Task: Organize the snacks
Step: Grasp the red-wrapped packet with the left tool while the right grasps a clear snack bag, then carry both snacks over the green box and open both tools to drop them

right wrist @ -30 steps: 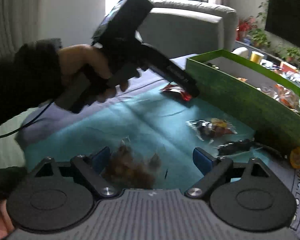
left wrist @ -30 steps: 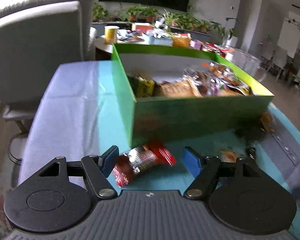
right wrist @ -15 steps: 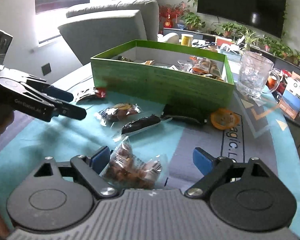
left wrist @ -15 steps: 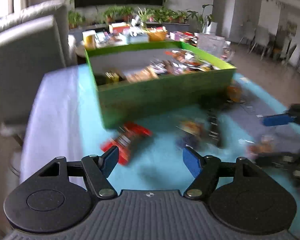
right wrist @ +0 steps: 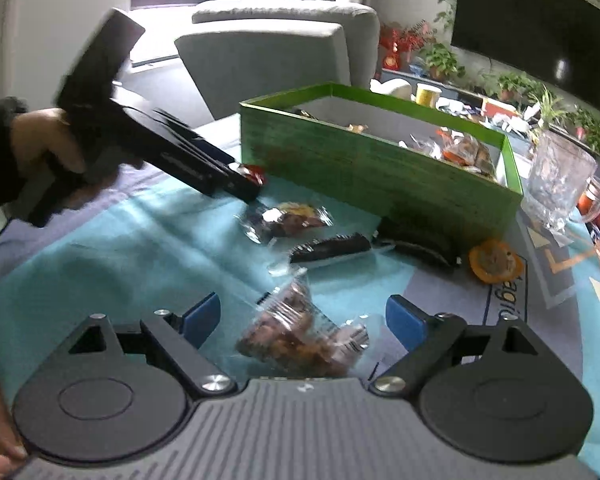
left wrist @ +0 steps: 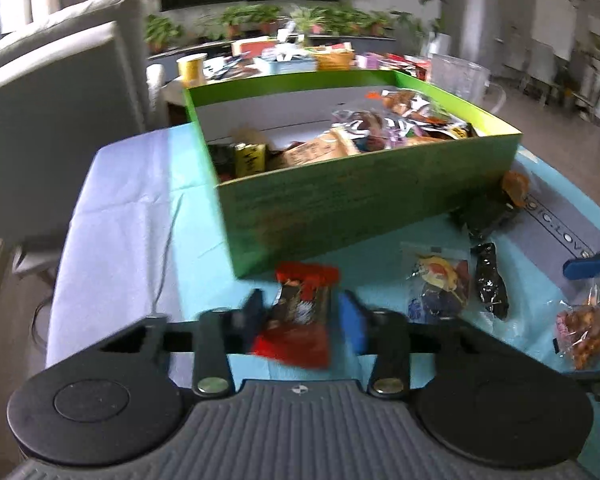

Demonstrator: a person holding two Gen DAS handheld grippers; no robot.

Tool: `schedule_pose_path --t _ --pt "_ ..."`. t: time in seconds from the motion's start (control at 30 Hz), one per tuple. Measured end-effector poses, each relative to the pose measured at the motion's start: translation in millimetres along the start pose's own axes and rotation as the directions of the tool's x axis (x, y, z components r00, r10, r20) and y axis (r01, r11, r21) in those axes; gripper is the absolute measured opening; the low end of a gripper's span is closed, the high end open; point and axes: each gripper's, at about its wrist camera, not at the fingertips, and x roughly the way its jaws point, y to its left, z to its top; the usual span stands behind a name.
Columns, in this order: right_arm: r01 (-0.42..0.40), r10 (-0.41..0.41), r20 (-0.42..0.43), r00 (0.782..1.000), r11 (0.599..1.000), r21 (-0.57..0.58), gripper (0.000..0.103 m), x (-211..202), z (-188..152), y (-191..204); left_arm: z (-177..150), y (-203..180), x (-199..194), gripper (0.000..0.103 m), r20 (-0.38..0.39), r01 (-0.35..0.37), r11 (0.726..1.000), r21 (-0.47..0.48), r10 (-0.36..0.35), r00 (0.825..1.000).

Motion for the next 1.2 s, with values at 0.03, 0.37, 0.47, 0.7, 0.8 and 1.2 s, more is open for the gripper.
schedule_pose_path --t 0.03,0.37,0.47,0.7,0.8,1.2 --pt "0.01 -0.01 -0.012 1.0 1.0 0.01 0.048 2.7 -0.9 -1.5 -1.2 1.9 -3.7 0.031 -0.006 0.003 1.0 -0.025 -0.003 1.0" --pt "0.064 -0.062 -0.018 0.998 0.988 0.143 0.047 -5.7 -8.6 -16.5 -7.4 -10.9 -36.5 0.029 0.073 0.046 0.994 -0.1 -0.039 0.997" --pt "0.073 -0.075 0.003 0.997 0.984 0.161 0.047 -12.3 -7.7 -20.2 -0.8 -16.2 -47.0 0.029 0.104 0.049 0.995 -0.092 -0.04 0.994" --pt "0.085 -0.103 0.077 0.992 0.976 0.201 0.047 -25.2 3.5 -30.1 17.9 -28.3 -63.5 0.03 0.169 0.037 0.998 -0.057 -0.026 0.985" --pt "0.091 -0.117 0.109 0.987 0.972 0.217 0.047 -26.9 10.3 -36.9 26.9 -30.3 -64.7 0.03 0.187 0.035 0.998 -0.06 -0.023 0.982" --pt "0.073 -0.144 0.262 0.954 0.962 0.265 0.047 -18.5 64.4 -69.0 68.3 -42.0 -40.9 0.03 0.254 0.016 0.997 -0.069 0.002 0.967"
